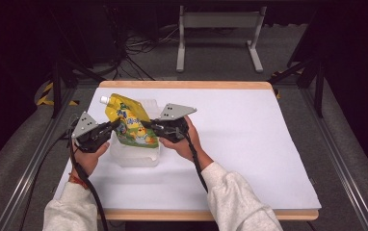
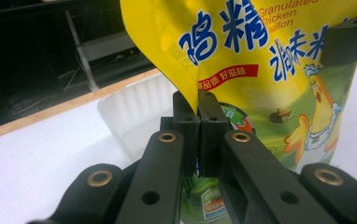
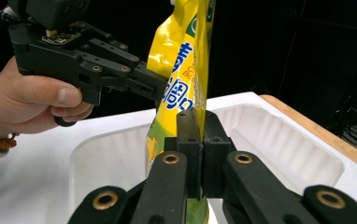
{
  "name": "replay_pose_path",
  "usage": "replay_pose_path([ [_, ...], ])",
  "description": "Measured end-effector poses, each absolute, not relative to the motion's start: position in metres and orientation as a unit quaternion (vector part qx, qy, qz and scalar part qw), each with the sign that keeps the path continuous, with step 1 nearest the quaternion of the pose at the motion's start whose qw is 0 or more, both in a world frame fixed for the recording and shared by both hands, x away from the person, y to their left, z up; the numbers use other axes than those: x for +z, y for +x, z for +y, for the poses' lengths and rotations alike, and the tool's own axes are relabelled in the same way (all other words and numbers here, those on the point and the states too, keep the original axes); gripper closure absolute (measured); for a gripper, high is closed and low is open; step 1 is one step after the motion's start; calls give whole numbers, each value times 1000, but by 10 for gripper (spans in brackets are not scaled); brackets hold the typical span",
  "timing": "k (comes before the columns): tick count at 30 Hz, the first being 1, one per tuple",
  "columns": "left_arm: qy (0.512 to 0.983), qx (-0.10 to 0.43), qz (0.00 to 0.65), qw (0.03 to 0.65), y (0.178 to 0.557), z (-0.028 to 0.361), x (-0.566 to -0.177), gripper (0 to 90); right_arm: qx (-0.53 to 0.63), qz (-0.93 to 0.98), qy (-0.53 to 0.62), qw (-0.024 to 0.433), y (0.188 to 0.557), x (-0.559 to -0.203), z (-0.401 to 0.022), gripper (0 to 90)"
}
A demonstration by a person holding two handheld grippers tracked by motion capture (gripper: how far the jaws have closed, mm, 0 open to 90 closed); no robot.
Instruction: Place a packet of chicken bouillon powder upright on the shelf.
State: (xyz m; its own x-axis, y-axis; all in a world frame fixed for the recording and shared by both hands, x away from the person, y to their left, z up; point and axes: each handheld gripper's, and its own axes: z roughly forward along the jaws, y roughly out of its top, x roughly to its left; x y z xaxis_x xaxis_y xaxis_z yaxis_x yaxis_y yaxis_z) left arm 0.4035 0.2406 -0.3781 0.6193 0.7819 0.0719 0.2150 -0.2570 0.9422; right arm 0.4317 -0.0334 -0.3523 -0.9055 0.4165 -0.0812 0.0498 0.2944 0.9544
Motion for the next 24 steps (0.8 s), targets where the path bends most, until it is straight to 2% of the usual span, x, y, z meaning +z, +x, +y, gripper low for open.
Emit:
replay_pose_path([
  [7,752,275,334,497,404,239,-382,883,578,788,155,144,435,-363,-35,887],
  [24,773,259,336,471,407,235,-394,881,555,802,169,144,432,-385,-35,886],
])
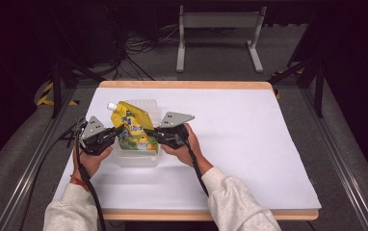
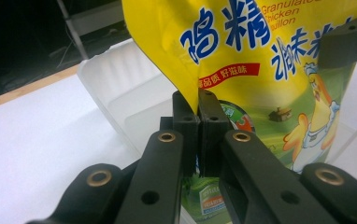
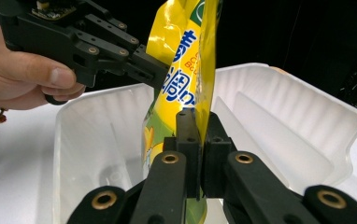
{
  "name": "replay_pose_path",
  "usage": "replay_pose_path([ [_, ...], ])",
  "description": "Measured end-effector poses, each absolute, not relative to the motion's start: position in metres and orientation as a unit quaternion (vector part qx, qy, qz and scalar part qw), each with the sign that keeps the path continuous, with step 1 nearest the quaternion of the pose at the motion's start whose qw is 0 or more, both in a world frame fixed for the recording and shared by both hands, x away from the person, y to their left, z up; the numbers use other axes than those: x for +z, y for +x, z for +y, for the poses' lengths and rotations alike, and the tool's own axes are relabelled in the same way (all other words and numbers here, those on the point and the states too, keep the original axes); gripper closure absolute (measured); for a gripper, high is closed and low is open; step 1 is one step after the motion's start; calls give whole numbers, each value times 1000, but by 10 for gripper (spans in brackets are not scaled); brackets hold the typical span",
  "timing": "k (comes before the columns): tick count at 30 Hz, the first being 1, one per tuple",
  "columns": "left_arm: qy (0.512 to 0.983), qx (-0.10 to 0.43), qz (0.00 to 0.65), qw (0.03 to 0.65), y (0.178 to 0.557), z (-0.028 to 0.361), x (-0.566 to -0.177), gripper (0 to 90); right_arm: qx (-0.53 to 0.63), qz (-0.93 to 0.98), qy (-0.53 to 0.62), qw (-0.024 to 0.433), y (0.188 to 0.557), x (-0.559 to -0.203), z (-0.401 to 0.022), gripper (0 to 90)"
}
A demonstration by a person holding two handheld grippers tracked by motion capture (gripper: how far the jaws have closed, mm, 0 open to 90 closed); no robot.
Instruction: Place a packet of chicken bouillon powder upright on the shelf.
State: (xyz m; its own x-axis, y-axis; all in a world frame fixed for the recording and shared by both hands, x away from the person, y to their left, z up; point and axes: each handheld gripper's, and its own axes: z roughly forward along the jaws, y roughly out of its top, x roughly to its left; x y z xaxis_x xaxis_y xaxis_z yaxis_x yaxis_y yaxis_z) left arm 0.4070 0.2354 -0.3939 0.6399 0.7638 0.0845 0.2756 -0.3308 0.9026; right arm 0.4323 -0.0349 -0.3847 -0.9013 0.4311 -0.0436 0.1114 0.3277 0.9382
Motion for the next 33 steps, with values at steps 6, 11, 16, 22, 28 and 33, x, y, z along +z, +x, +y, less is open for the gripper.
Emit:
replay_pose_path([
  [6,775,255,338,469,406,234,-395,880,551,804,173,142,432,-390,-37,887],
  [11,780,260,337,460,406,229,-395,879,547,806,177,141,432,-394,-39,887],
  [16,781,267,337,453,406,227,-394,872,543,808,178,144,431,-394,-39,885],
  [22,776,265,339,461,405,229,-393,835,539,809,181,149,430,-394,-39,860],
  [28,774,269,340,461,404,230,-392,809,535,811,181,155,429,-392,-39,842],
  [33,772,268,343,464,402,230,-391,799,533,811,182,157,428,-391,-40,826],
])
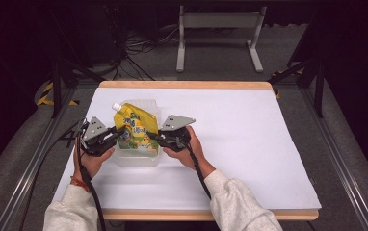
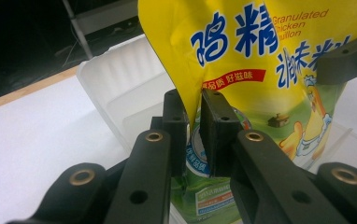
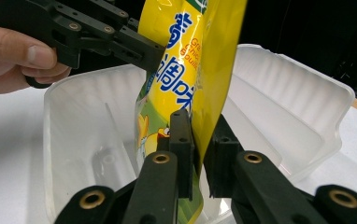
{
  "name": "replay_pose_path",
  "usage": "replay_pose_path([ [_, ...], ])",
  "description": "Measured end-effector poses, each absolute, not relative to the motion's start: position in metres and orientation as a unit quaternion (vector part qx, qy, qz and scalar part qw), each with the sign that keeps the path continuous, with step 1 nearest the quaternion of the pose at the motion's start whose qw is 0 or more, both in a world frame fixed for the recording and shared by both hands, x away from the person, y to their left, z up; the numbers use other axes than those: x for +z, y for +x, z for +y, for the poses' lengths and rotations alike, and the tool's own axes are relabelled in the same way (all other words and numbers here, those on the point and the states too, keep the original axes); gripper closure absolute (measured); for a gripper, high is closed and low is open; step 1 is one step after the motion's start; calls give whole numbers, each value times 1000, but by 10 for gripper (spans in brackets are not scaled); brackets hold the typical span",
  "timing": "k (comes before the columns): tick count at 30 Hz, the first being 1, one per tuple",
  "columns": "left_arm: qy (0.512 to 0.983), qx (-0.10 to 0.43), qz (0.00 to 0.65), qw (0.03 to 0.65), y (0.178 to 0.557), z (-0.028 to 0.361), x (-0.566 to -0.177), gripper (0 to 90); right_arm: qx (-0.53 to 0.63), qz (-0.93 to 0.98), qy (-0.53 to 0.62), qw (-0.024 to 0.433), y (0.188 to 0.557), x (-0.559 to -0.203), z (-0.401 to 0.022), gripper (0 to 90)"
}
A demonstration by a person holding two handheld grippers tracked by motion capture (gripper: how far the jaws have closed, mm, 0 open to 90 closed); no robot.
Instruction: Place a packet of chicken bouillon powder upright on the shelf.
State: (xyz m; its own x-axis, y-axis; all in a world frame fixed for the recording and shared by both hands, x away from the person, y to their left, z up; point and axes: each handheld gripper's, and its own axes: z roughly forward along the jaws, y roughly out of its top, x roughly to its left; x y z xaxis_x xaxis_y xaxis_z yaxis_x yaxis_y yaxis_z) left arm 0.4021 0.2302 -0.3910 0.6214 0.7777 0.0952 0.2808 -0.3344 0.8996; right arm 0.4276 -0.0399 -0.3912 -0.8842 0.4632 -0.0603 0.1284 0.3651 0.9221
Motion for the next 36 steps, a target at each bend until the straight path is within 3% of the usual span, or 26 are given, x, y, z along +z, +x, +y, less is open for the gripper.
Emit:
replay_pose_path([
  [36,745,297,344,489,380,239,-372,694,537,802,175,192,414,-360,-60,787],
])
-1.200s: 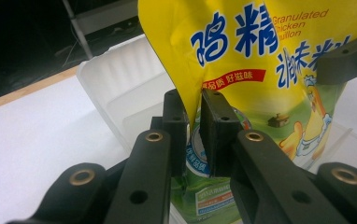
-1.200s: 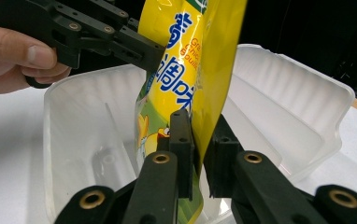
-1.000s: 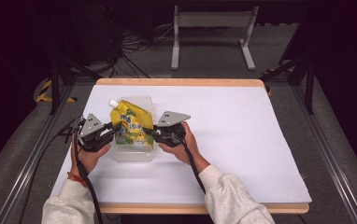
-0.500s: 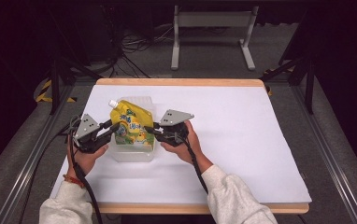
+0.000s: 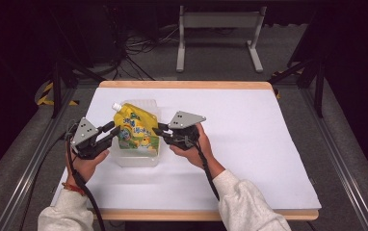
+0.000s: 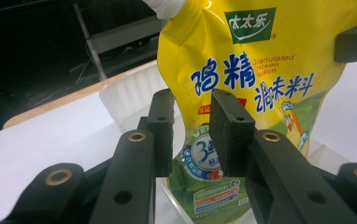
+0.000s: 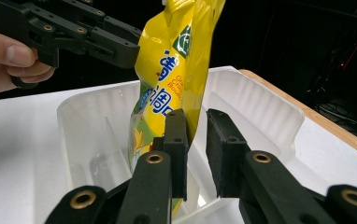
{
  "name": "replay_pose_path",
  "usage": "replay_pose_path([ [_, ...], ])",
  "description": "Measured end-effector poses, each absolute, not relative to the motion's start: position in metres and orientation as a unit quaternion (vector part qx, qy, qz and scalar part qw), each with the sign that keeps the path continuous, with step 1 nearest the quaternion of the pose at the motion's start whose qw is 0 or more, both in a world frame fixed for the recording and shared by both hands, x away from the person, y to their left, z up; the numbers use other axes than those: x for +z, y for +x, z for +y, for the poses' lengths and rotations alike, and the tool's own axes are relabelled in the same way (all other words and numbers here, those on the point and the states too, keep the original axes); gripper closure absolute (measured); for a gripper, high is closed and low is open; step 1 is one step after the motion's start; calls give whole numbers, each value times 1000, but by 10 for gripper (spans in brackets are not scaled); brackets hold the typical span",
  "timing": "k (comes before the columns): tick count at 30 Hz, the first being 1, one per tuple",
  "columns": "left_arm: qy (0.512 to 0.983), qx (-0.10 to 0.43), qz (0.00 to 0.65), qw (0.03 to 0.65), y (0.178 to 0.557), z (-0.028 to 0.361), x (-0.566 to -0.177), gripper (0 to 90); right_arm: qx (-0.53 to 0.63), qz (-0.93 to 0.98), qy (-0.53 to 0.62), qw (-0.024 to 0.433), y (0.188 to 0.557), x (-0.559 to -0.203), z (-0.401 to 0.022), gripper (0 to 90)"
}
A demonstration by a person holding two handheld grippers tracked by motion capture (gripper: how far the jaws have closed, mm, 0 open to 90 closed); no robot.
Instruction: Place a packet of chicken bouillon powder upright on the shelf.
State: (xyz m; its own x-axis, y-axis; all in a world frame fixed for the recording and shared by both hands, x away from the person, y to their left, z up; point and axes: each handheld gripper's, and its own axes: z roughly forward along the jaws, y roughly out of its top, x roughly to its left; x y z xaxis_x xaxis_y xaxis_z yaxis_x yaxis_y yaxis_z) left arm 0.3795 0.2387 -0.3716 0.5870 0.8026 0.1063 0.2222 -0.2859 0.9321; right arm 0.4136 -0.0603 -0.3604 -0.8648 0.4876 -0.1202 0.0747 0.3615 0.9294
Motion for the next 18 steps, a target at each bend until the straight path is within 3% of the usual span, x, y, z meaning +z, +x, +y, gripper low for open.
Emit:
replay_pose_path([
  [12,745,299,328,499,369,233,-366,669,524,808,165,212,408,-353,-65,793],
  [18,745,308,328,493,365,228,-365,580,514,813,163,220,406,-350,-70,786],
])
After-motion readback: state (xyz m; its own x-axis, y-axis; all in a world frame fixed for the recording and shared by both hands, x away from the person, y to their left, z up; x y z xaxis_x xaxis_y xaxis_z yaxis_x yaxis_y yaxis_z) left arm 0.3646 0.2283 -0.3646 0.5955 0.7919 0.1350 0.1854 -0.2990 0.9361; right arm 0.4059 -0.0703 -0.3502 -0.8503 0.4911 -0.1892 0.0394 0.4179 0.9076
